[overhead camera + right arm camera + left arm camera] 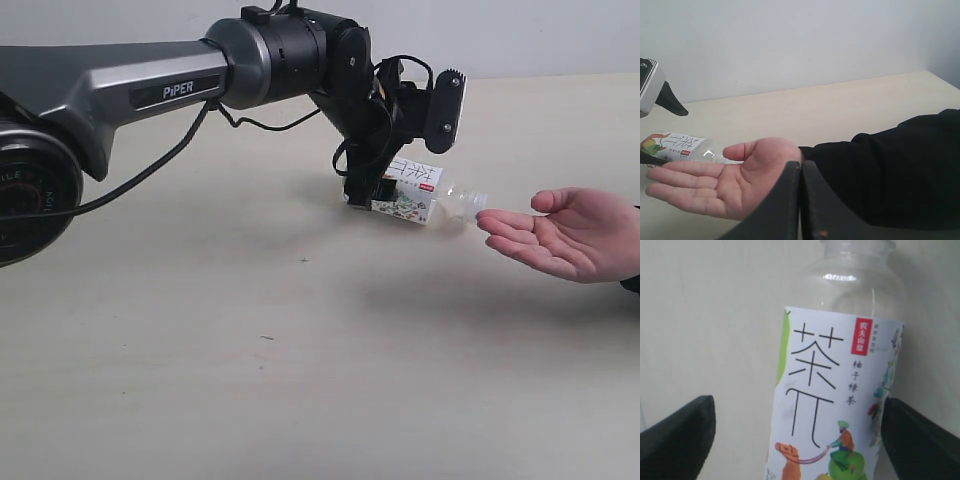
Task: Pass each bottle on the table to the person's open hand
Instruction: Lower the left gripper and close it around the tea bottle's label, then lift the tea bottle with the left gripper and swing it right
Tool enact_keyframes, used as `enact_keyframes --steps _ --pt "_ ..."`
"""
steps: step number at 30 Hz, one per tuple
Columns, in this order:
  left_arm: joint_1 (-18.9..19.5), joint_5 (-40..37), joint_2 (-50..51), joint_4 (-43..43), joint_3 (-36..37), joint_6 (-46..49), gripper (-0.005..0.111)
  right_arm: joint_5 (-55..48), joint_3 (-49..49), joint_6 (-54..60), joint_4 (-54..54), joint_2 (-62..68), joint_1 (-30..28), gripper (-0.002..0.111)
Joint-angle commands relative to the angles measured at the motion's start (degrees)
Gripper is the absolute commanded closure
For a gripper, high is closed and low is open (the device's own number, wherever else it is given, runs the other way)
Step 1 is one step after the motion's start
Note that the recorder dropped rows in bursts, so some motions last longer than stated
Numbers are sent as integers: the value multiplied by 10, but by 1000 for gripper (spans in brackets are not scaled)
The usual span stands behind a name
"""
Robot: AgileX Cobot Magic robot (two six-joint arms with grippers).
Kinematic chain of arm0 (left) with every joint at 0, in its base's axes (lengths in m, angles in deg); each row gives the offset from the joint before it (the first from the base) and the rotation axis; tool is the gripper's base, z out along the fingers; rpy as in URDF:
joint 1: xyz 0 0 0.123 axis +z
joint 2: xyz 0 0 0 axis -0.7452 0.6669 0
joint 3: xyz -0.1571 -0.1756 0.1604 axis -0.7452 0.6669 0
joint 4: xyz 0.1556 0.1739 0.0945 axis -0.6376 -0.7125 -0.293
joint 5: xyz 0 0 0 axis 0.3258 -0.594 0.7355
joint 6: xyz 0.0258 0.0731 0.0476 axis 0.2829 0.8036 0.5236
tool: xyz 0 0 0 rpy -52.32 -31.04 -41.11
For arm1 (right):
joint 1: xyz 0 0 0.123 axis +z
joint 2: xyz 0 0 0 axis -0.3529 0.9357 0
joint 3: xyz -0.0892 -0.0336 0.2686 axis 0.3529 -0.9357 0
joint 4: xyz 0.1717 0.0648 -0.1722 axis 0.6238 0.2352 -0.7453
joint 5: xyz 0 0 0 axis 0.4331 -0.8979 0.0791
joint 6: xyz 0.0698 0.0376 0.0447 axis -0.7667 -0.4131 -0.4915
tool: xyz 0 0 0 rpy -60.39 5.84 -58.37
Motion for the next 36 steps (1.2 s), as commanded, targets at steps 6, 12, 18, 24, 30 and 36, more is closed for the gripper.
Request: enact_keyframes --steps 6,12,18,24,30,36 --pt "-3 6 20 9 -3 -17 22 5 -3 0 -2 -3 1 108" --pt "-3 10 26 7 -3 -17 22 5 -3 0 -2 -3 1 108" --pt "-3 10 26 7 -3 -17 22 5 -3 0 -2 -3 1 108" --pt "-3 10 30 8 -3 -19 22 5 -3 0 -2 -3 1 108" --pt "-4 4 37 8 -3 -24 22 5 -3 0 -2 -3 1 108" --pt "-4 -4 37 8 -3 -26 50 5 -3 0 -2 -3 1 108"
